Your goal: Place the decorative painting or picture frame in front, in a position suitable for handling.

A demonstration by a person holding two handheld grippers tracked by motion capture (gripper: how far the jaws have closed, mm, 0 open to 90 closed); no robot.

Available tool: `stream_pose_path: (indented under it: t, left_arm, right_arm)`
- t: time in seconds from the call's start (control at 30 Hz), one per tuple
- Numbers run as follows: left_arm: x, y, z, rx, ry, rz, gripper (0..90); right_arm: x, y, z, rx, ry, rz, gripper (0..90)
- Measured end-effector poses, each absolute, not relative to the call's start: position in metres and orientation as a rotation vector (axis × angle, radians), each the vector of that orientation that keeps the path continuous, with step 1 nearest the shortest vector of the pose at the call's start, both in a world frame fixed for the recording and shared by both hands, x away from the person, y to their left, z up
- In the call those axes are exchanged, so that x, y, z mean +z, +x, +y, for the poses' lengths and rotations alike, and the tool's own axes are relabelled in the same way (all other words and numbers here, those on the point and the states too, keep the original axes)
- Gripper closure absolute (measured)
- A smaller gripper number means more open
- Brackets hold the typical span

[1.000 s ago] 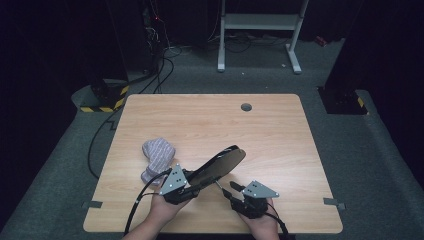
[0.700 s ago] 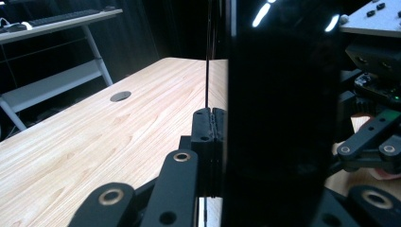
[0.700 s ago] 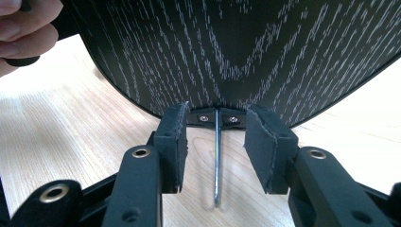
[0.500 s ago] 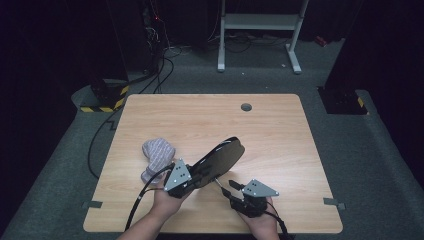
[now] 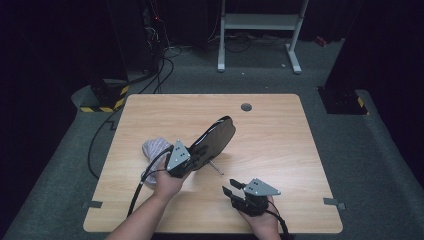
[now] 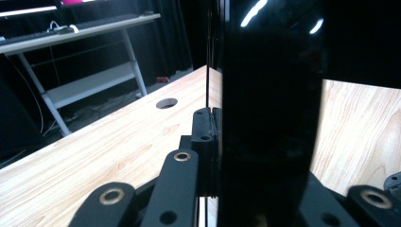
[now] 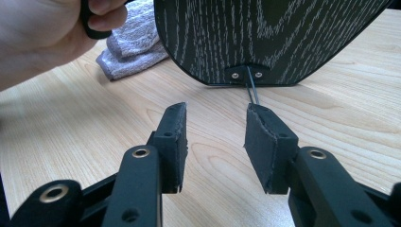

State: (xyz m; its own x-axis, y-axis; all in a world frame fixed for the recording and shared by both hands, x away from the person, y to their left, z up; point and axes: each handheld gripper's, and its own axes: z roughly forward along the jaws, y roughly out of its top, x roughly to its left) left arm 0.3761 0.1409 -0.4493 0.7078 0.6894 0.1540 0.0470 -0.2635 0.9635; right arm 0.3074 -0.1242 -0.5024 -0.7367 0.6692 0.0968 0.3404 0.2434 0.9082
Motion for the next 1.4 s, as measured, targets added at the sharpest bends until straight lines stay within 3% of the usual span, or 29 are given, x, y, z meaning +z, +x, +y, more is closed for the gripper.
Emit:
stream_pose_path:
  t: [0.47,0.57,0.7,0.9,1.2,1.4]
  left_arm:
    - [-0.457,0.361,0.144,0.659,1.738,0.583,78.1]
    - [-0.459,0.361,0.143,0.648,1.763,0.586,62.7]
    - [-0.462,0.358,0.147,0.613,1.789,0.606,49.4]
    - [-0.473,0.35,0.164,0.49,1.832,0.658,39.2]
    - [-0.492,0.322,0.196,0.459,1.897,0.692,36.5]
    - [-0.492,0.321,0.221,0.463,1.837,0.77,38.8]
  right_arm:
    - [-0.504,0.308,-0.118,1.475,0.922,2.234,59.0]
    - [-0.505,0.308,-0.118,1.475,0.919,2.236,58.8]
    - [-0.504,0.309,-0.118,1.475,0.924,2.233,58.1]
    - [-0.505,0.31,-0.119,1.472,0.933,2.237,56.9]
    - [-0.509,0.319,-0.116,1.449,0.954,2.265,56.4]
    - [-0.508,0.346,-0.111,1.324,1.018,2.311,58.5]
